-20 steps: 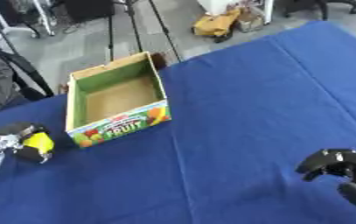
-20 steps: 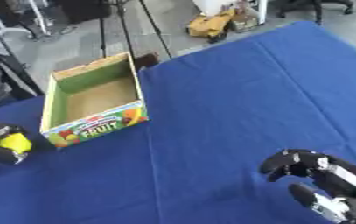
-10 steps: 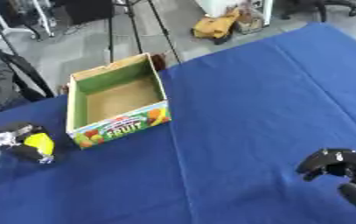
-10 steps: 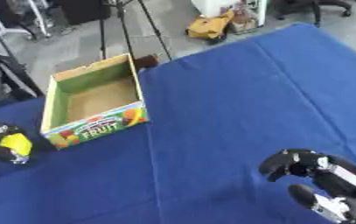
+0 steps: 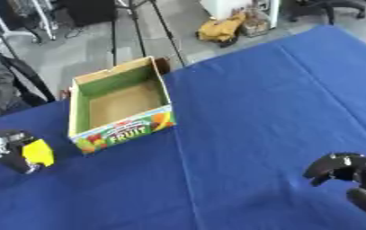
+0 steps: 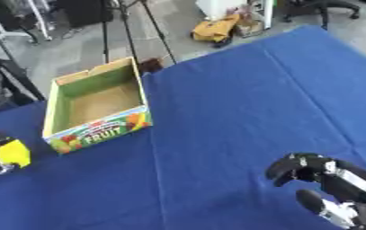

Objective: Pick up objects on the table and place them in the box.

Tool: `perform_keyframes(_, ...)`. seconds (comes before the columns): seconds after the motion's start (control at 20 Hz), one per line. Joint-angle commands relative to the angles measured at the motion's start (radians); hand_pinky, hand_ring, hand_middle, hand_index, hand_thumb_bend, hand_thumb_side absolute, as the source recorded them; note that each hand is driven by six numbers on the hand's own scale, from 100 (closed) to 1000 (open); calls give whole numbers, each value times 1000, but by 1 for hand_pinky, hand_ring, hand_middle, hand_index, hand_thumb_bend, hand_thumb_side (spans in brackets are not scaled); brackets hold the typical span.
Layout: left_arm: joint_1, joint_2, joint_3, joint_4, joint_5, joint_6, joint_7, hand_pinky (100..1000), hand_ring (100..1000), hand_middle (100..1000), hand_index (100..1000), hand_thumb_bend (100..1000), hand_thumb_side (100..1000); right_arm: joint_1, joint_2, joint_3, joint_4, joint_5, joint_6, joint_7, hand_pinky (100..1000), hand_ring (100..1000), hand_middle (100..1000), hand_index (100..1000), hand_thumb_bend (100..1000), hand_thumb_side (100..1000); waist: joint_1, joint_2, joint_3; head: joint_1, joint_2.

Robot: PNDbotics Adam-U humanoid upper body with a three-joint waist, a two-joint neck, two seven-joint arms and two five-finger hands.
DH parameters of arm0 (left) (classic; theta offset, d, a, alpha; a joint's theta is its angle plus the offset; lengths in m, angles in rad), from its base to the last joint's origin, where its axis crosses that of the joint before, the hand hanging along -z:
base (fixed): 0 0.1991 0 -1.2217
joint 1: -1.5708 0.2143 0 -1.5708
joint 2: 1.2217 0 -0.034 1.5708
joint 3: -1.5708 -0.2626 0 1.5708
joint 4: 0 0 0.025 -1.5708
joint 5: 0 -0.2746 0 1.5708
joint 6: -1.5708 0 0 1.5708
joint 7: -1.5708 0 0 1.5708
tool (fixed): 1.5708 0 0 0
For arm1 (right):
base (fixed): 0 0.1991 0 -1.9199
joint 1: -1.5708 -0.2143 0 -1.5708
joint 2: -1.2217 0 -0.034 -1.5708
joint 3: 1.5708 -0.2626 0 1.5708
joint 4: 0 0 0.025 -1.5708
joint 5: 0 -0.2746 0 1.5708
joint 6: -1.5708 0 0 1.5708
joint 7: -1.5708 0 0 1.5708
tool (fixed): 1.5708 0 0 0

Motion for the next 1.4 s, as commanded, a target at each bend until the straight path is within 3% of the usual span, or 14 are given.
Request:
perform_keyframes(0.05,-8,44,11,-17,-7,3,-7,817,720,684,852,298,194,-7,-14,-8,-15,-10,0,1,725,793,736,798,264,652,-12,-18,1,-2,0)
perform_keyframes(0.25,-6,34,9,-16,-6,6,15,782,663,611,775,185,156,-8,-13,-9,-15,-9,-1,2,724,793,736,798,264,652,-13,-16,1,-2,-1)
perform_keyframes(0.3,-6,31,9,-17,-5,7,26,763,624,560,710,100,141,-8,-13,-9,-15,-10,-1,2,724,792,736,798,264,653,-13,-16,1,-2,-2)
perform_keyframes(0.45,-6,27,6,-16,-4,12,59,760,620,554,700,100,131,-9,-13,-9,-15,-11,-1,2,724,792,736,798,265,651,-14,-16,2,-3,-3)
perform_keyframes(0.5,-8,28,7,-18,-3,13,66,714,546,464,594,100,132,-9,-13,-9,-14,-11,-1,2,725,792,736,798,266,650,-15,-17,3,-4,-2)
perform_keyframes(1.05,-74,50,4,-181,14,25,187,689,529,446,574,100,201,3,-12,-12,-9,-24,-3,-2,724,792,736,797,268,644,-31,-37,21,-11,11)
perform_keyframes(1.4,-135,-35,-24,-230,-48,66,277,688,534,458,590,100,204,-2,-10,-7,-9,-32,-3,4,725,792,736,797,269,644,-36,-38,15,3,4)
